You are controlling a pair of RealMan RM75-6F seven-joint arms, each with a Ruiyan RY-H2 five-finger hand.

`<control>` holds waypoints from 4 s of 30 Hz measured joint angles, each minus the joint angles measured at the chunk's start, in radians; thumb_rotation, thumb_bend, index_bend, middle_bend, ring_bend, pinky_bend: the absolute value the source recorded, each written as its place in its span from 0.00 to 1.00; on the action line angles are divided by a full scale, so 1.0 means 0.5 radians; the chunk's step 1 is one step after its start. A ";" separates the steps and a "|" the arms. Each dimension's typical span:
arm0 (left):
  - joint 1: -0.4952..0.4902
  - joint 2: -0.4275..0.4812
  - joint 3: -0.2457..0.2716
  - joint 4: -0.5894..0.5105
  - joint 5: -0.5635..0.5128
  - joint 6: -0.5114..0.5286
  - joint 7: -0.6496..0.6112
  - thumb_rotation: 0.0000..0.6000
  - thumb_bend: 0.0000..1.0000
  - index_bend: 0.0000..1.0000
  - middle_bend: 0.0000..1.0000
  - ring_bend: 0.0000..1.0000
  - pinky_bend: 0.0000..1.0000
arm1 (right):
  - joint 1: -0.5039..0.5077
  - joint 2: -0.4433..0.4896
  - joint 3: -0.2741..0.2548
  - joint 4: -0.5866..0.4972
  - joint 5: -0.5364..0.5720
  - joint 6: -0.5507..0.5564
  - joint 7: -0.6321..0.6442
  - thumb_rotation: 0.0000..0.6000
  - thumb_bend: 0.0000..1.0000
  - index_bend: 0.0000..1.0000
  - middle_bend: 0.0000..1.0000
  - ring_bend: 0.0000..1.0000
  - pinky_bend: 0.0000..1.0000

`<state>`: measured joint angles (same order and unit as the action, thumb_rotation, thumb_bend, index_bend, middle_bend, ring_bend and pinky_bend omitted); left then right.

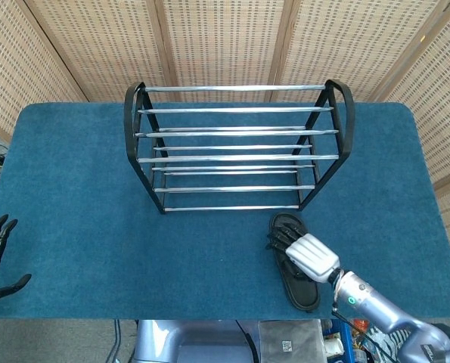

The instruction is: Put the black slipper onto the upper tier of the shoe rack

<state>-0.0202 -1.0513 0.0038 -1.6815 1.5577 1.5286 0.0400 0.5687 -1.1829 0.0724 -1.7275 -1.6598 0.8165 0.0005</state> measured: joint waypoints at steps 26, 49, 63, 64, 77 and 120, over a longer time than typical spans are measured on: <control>-0.016 0.031 -0.012 0.016 -0.036 -0.027 -0.100 1.00 0.20 0.00 0.00 0.00 0.00 | 0.585 -0.421 -0.066 -0.053 1.972 -0.027 -1.639 1.00 1.00 0.33 0.25 0.05 0.05; -0.008 0.030 0.016 -0.009 0.009 -0.014 -0.053 1.00 0.20 0.00 0.00 0.00 0.00 | 0.839 -0.052 -0.360 -0.200 2.980 0.300 -1.974 1.00 0.99 0.32 0.25 0.16 0.21; -0.001 0.034 0.026 -0.010 0.034 0.003 -0.056 1.00 0.20 0.00 0.00 0.00 0.00 | 0.717 0.225 -0.365 -0.372 2.405 0.279 -1.709 1.00 0.00 0.00 0.00 0.00 0.00; -0.001 0.033 0.027 -0.010 0.035 0.002 -0.052 1.00 0.20 0.00 0.00 0.00 0.00 | 0.680 0.245 -0.370 -0.387 2.254 0.280 -1.659 1.00 0.00 0.00 0.00 0.00 0.00; -0.006 0.029 0.025 -0.013 0.027 -0.008 -0.038 1.00 0.20 0.00 0.00 0.00 0.00 | 0.256 0.302 -0.536 -0.295 0.669 0.241 -0.933 1.00 0.00 0.00 0.00 0.00 0.00; -0.023 0.024 0.013 -0.025 -0.013 -0.040 -0.013 1.00 0.20 0.00 0.00 0.00 0.00 | 0.105 -0.232 -0.433 0.493 0.222 0.077 -0.502 1.00 0.34 0.41 0.48 0.31 0.31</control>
<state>-0.0317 -1.0392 0.0101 -1.6939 1.5511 1.5084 0.0334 0.6210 -1.2989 -0.1438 -1.4811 -1.5490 0.8549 -0.2505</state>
